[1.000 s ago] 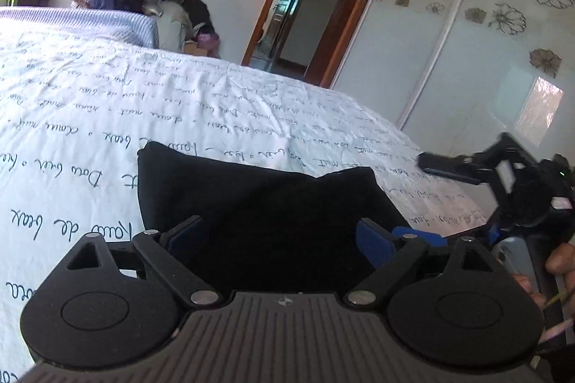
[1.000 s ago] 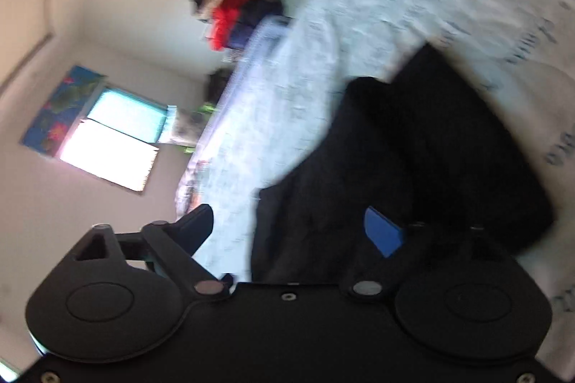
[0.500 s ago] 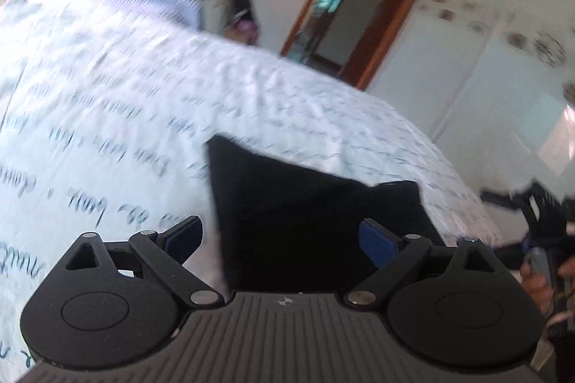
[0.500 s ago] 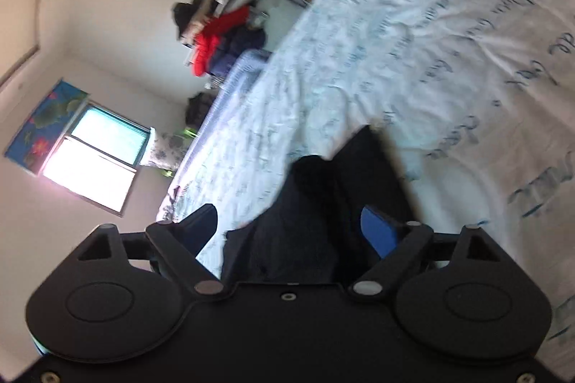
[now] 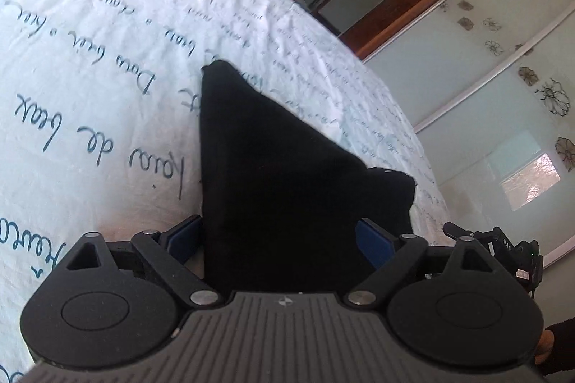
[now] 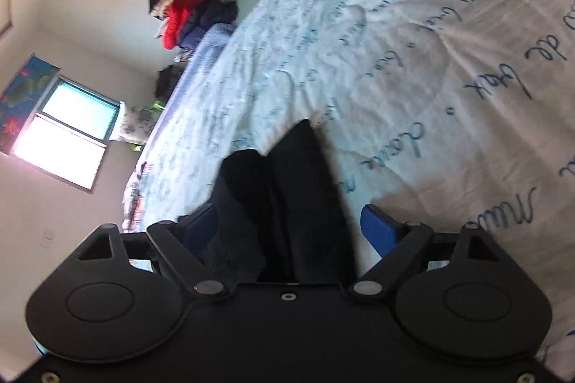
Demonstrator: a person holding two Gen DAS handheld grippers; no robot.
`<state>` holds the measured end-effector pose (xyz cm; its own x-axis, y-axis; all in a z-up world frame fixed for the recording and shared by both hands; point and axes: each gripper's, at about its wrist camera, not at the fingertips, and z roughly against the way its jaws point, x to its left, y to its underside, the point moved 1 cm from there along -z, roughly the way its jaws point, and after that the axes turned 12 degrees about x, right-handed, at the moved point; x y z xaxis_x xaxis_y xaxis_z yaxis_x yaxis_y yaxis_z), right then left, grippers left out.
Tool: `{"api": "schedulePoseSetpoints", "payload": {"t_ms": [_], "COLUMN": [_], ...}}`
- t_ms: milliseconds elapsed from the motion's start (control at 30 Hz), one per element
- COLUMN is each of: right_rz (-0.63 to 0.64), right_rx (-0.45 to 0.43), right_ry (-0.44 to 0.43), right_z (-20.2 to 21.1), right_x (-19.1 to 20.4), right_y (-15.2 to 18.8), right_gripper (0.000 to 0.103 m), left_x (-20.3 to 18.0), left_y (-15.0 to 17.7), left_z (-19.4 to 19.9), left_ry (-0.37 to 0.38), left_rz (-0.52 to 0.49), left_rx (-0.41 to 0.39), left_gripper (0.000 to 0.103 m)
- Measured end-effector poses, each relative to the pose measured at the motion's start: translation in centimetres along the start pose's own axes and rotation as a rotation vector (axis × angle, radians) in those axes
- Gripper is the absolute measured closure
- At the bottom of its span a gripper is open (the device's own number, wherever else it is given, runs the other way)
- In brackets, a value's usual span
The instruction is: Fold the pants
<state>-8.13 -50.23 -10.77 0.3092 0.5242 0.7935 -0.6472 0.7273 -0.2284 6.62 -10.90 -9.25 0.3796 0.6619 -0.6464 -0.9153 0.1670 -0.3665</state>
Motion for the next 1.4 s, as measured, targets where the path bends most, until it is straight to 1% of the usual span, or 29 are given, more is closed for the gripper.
{"api": "schedulePoseSetpoints", "payload": {"t_ms": [67, 100, 133, 167, 200, 233, 267, 333, 367, 467, 567, 633, 700, 733, 767, 800, 833, 867, 900, 933, 967, 1033, 1067, 1100, 1200, 1267, 1300, 1367, 1400], "right_rz": [0.035, 0.04, 0.045, 0.045, 0.05, 0.07, 0.094, 0.114, 0.122, 0.158, 0.207, 0.237, 0.225, 0.21, 0.19, 0.171, 0.156, 0.151, 0.158, 0.168, 0.173, 0.175, 0.182, 0.194, 0.226, 0.247, 0.259, 0.276, 0.272], "right_rx": [0.022, 0.037, 0.057, 0.089, 0.119, 0.14, 0.156, 0.157, 0.158, 0.145, 0.138, 0.14, 0.147, 0.154, 0.154, 0.142, 0.126, 0.11, 0.096, 0.083, 0.064, -0.012, -0.047, -0.066, -0.075, -0.041, -0.018, 0.04, 0.086], "right_ry": [0.002, -0.01, -0.026, -0.032, -0.019, 0.0, 0.023, 0.029, 0.035, 0.029, 0.012, 0.053, 0.087, 0.116, 0.13, 0.114, 0.09, 0.081, 0.085, 0.089, 0.083, 0.073, 0.072, 0.043, -0.041, -0.098, -0.112, -0.107, -0.086], "right_z": [-0.5, -0.8, -1.1, -1.5, -2.0, -2.3, -2.8, -3.0, -3.0, -2.2, -0.7, 0.3, 1.1, 1.3, 1.5, 1.7, 2.0, 2.3, 2.4, 2.5, 2.8, 3.8, 4.4, 4.9, 5.4, 4.6, 3.8, 2.0, 0.9], "right_x": [0.4, 0.5, 0.7, 0.9, 1.1, 1.3, 1.5, 1.5, 1.6, 2.8, 4.1, 4.1, 2.5, 1.4, 0.2, -0.8, -1.3, -1.7, -1.4, -1.1, -0.7, 0.1, 0.7, 1.5, 3.9, 5.6, 6.4, 7.2, 7.2], "right_y": [-0.1, -0.4, -0.5, -0.6, -0.4, -0.2, 0.0, 0.2, 0.1, 0.1, 0.0, 0.3, 0.9, 1.2, 1.4, 1.4, 1.4, 1.4, 1.5, 1.6, 1.6, 1.6, 1.7, 1.7, 1.8, 1.9, 2.1, 2.5, 2.8], "right_gripper": [0.014, 0.014, 0.017, 0.041, 0.054, 0.071, 0.079, 0.082, 0.086, 0.089, 0.089, 0.089, 0.089, 0.09, 0.093, 0.094, 0.093, 0.088, 0.082, 0.072, 0.057, 0.043, 0.042, 0.042, 0.042, 0.037, 0.035, 0.032, 0.032], "left_x": [0.1, -0.1, -0.3, -0.5, -0.7, -1.0, -1.4, -2.2, -2.6, -4.3, -6.4, -7.3, -8.0, -8.1, -7.9, -7.5, -7.0, -6.5, -6.2, -6.1, -6.2, -6.2, -6.1, -5.9, -5.9, -6.2, -6.6, -7.3, -7.5], "left_y": [-0.1, -0.3, -0.4, -0.5, -0.6, -0.6, -0.5, -0.4, -0.4, -0.2, 0.1, 0.3, 0.9, 1.3, 1.8, 2.2, 2.5, 2.7, 2.8, 2.8, 2.8, 2.9, 3.1, 3.3, 3.3, 3.2, 3.1, 3.3, 3.6], "left_z": [-0.4, -0.7, -1.0, -1.3, -1.3, -1.3, -1.2, -1.1, -1.2, -0.8, 0.2, 0.7, 0.5, 0.2, -0.6, -1.5, -2.3, -2.8, -2.7, -2.3, -1.9, -0.3, 0.7, 1.7, 4.0, 4.3, 4.1, 3.2, 2.7], "left_ry": [0.002, -0.008, -0.035, -0.075, -0.089, -0.1, -0.12, -0.177, -0.201, -0.245, -0.24, -0.221, -0.212, -0.221, -0.249, -0.289, -0.319, -0.33, -0.322, -0.308, -0.313, -0.334, -0.33, -0.316, -0.306, -0.293, -0.282, -0.274, -0.272], "left_rz": [0.017, 0.018, 0.021, 0.021, 0.014, 0.007, -0.012, -0.072, -0.093, -0.156, -0.206, -0.23, -0.254, -0.275, -0.294, -0.307, -0.315, -0.315, -0.302, -0.288, -0.273, -0.263, -0.262, -0.256, -0.231, -0.223, -0.224, -0.234, -0.242], "left_rx": [-0.007, -0.007, -0.001, 0.006, 0.007, 0.01, 0.012, 0.014, 0.015, 0.001, -0.016, -0.006, 0.021, 0.038, 0.053, 0.065, 0.074, 0.065, 0.048, 0.042, 0.03, -0.014, -0.04, -0.057, -0.107, -0.124, -0.129, -0.126, -0.116], "left_gripper": [0.027, 0.035, 0.056, 0.065, 0.066, 0.068, 0.07, 0.072, 0.075, 0.085, 0.086, 0.086, 0.086, 0.085, 0.084, 0.082, 0.076, 0.068, 0.067, 0.058, 0.049, 0.038, 0.038, 0.038, 0.037, 0.034, 0.034, 0.032, 0.029]}}
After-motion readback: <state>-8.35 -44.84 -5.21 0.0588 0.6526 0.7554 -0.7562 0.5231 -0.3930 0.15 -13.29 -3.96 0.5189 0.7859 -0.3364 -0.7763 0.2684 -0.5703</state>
